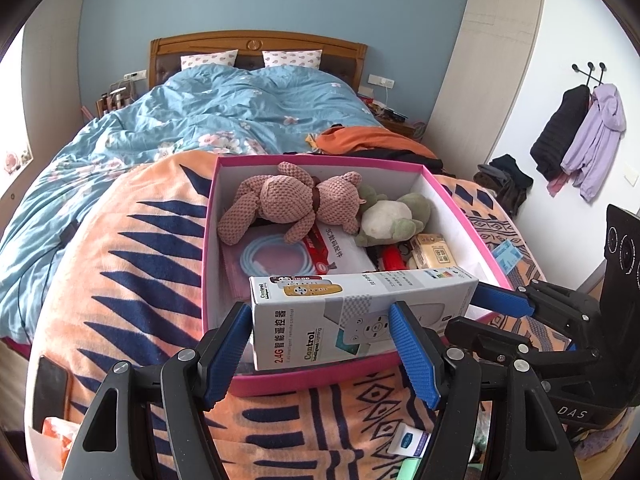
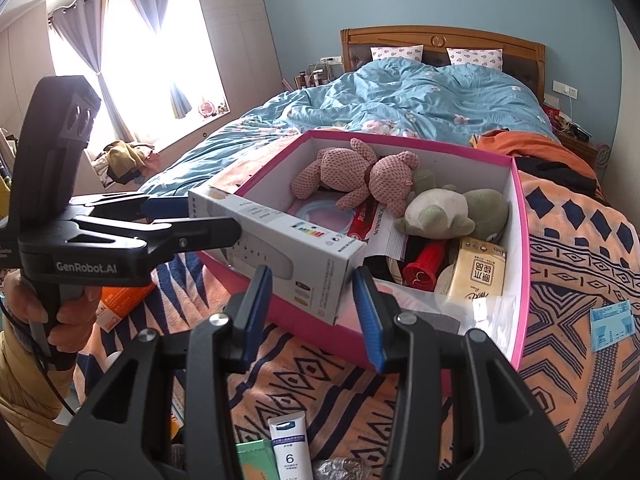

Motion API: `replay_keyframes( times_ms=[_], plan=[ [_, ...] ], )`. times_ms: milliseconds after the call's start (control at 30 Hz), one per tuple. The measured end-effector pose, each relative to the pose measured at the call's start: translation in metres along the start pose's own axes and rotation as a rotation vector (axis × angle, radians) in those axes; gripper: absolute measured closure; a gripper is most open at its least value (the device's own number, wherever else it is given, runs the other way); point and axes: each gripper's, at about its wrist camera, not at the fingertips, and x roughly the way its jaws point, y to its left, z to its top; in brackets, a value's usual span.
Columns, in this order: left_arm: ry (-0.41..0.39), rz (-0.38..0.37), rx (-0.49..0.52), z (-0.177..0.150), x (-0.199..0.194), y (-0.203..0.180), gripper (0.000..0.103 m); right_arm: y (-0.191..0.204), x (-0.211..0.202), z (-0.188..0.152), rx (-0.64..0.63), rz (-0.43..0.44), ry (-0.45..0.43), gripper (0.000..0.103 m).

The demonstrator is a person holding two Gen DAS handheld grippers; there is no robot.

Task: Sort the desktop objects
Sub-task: 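Carry the white product box with both tools and lower it into the pink box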

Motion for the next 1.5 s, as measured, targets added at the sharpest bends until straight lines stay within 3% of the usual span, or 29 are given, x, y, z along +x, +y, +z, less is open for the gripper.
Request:
replay_keyframes(
  times_ms=[1500],
  plan=[
    [0.082, 0.036, -0.062, 0.025, 0.047, 0.019, 0.031, -0.026, 0.050, 0.024, 0.035, -0.004, 0.095, 0.058]
  ],
)
